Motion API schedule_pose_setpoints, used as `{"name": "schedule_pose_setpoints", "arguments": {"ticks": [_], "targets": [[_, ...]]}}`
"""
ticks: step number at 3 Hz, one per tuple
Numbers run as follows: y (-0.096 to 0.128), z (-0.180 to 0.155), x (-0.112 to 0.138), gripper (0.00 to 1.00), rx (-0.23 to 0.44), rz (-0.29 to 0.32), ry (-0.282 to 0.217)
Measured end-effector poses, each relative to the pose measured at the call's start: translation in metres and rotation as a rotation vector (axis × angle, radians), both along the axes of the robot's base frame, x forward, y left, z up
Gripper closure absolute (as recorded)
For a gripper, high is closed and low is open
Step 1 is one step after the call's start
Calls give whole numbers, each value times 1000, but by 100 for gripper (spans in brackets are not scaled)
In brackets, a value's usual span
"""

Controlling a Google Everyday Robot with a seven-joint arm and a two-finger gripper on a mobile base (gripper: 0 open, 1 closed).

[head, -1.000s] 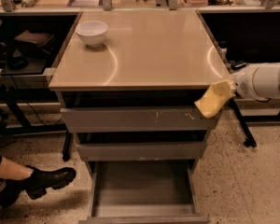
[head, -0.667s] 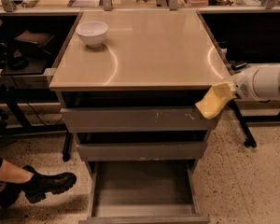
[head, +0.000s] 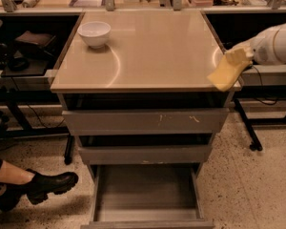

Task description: Pick sponge from bottom drawer and place on counter

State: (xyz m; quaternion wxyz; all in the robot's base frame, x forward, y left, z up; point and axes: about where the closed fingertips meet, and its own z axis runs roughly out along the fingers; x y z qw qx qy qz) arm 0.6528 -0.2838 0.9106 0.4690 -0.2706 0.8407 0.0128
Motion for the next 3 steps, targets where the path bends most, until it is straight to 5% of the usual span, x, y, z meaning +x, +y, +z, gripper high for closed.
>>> {"name": "schedule_pose_setpoints", "arguments": {"ticks": [2,3], "targets": [[27,23,62,100,-16,117,153],[46,-25,102,100,133,179,230]]}}
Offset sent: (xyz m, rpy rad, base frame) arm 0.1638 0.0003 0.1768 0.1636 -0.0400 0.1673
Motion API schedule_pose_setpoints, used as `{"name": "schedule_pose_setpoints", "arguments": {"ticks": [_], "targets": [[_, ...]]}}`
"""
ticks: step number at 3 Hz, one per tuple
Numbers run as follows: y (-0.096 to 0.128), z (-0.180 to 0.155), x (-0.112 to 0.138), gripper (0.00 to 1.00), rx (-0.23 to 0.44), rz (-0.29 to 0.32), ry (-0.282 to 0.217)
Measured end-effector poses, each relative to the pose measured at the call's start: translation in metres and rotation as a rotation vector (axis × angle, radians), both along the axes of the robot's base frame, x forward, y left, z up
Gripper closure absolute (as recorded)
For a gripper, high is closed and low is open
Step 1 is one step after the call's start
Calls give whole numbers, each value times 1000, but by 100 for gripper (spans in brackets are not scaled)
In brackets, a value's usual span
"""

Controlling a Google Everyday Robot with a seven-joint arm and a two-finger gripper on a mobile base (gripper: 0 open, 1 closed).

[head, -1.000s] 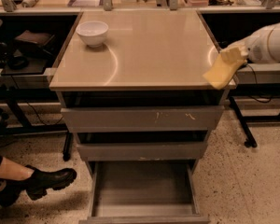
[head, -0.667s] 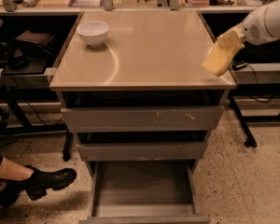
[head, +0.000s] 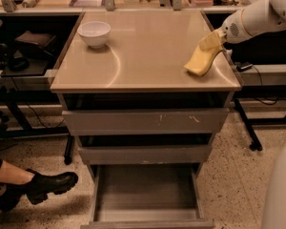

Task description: Pick sponge from bottom drawer and place on counter

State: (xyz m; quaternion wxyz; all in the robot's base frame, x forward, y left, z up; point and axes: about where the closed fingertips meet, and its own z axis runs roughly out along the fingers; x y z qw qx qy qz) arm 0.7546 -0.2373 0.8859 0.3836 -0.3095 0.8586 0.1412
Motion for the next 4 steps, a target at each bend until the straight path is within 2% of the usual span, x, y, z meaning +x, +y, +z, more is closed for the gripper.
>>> {"name": "schedule_pose_setpoints", "arguments": {"ticks": [1,2,4], "targets": [[1,-52,41,100,191,-61,21],[2,-65,49,81,209,-68,33],[2,-61,49,34,209,-68,33]]}}
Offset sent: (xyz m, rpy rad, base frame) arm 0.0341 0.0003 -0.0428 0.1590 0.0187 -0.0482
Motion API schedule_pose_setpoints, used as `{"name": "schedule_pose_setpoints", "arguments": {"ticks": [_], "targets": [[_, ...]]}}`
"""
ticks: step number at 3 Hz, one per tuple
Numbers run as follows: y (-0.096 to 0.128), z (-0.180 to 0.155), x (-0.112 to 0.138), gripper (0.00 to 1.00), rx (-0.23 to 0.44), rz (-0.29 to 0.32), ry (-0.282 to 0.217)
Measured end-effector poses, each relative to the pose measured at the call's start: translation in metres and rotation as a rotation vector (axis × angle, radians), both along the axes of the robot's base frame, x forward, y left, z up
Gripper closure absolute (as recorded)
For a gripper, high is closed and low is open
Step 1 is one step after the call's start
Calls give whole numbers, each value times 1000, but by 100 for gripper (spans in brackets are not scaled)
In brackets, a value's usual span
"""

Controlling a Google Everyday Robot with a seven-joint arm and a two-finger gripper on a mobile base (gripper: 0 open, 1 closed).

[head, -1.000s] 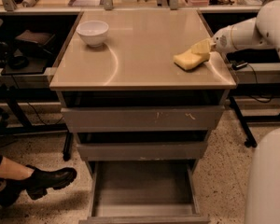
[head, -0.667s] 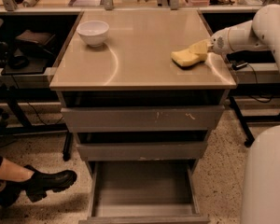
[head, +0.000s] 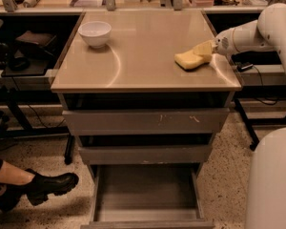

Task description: Pick sponge from bottom drawer and place on counter

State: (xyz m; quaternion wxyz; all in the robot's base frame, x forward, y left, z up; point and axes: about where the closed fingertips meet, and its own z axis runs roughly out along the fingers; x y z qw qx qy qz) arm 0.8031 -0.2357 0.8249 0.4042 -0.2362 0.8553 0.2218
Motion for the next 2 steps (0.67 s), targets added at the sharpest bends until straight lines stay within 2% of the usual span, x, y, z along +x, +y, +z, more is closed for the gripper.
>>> {"name": "schedule_pose_setpoints", "arguments": {"ticks": [1,2], "targets": [[0,0,0,11,0,0,0],[0,0,0,0,0,0,0]]}}
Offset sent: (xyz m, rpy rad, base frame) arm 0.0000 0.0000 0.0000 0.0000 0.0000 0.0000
